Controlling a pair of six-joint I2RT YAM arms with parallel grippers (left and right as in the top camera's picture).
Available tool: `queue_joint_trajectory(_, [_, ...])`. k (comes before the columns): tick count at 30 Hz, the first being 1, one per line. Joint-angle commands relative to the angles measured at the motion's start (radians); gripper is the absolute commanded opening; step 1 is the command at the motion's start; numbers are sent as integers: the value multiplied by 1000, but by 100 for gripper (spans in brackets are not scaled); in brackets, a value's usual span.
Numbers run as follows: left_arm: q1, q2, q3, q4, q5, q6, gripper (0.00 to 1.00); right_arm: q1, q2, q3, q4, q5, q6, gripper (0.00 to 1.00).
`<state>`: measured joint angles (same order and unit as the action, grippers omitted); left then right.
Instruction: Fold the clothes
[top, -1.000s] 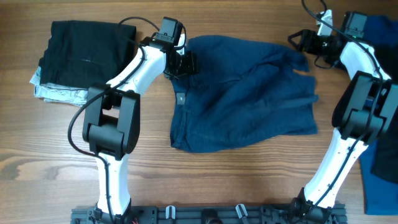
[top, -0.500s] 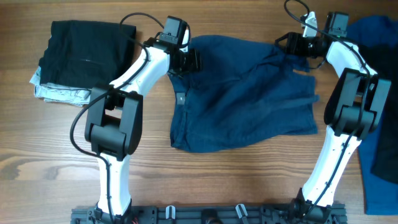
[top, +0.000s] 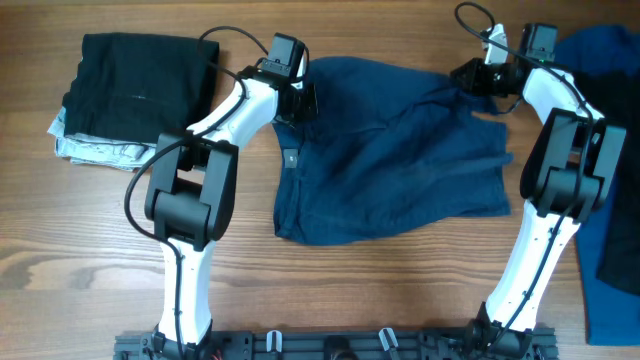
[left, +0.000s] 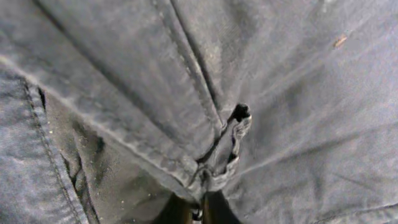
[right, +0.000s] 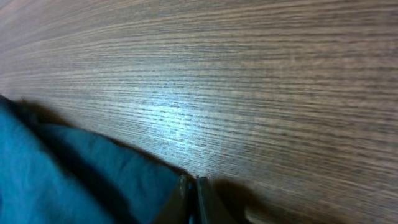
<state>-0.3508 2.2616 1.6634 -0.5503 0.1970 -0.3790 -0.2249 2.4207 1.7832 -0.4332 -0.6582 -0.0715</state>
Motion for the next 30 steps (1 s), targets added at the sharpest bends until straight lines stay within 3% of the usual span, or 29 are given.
queue_joint_trajectory(1, [3,14,-8,-1,-12,5,4,-2,-26,16,-1,-61,-5,4])
queue_joint_trajectory(9, [39,-43,-8,-35,-13,9,4,-2,-211,26,4,-55,-64,4])
queue_joint_trajectory(15, [100,-50,-8,-82,-12,33,4,-2,-349,26,-14,85,-143,4])
queue_joint_trajectory(22, [140,-50,-8,-132,-16,35,4,0,-341,21,-105,275,-259,4])
queue_joint_trajectory(25, [139,-50,-8,-131,-16,35,4,-5,-339,21,-155,373,-175,4])
queue_joint_trajectory(26, [139,-50,-8,-130,-16,35,4,-9,-339,21,-170,393,-136,7])
queue_joint_trajectory(29, [139,-49,-8,-131,-16,35,4,-15,-331,21,-223,386,-101,38])
queue_joint_trajectory(30, [139,-49,-8,-131,-16,35,4,-14,-323,21,-231,372,-101,43])
